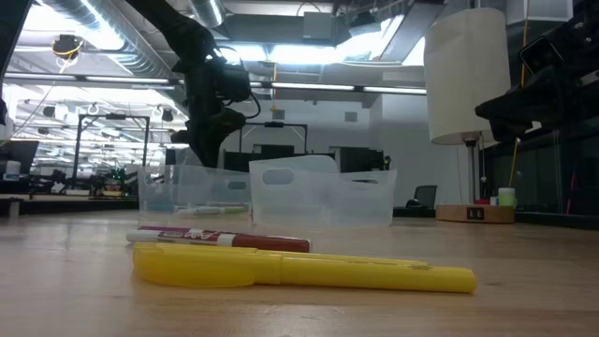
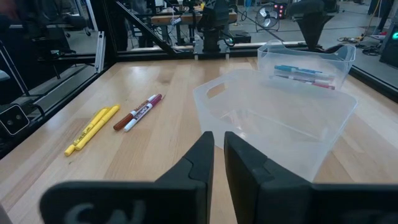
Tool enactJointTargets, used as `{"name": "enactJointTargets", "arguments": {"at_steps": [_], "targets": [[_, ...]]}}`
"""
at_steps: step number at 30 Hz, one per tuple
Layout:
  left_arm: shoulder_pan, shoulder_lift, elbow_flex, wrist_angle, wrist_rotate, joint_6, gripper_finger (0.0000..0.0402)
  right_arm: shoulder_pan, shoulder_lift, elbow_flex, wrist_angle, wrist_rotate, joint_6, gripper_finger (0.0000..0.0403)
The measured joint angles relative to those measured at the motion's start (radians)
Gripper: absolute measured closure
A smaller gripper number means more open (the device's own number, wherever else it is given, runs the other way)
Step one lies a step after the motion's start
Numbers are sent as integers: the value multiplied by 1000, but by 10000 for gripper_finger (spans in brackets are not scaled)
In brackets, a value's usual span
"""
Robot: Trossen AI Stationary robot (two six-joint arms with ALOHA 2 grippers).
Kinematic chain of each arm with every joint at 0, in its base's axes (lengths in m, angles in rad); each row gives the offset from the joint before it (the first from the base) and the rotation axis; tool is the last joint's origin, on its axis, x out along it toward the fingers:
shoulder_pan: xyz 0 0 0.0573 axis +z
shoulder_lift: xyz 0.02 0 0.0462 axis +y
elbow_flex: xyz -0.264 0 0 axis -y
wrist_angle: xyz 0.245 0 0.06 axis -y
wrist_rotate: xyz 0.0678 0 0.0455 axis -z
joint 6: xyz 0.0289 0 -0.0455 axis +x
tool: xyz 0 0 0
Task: Pick & Place Markers
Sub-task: Put the brown marker into the transparent bin
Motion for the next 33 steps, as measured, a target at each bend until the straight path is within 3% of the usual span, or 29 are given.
{"name": "enactJointTargets", "arguments": {"at_steps": [15,33], "targets": [[-87,-61,117,-97,-3,-1,400,0,0,0,0,0,0,363],[-393,-189,130,-100,3,18,400,0,0,0,0,0,0,363]]}}
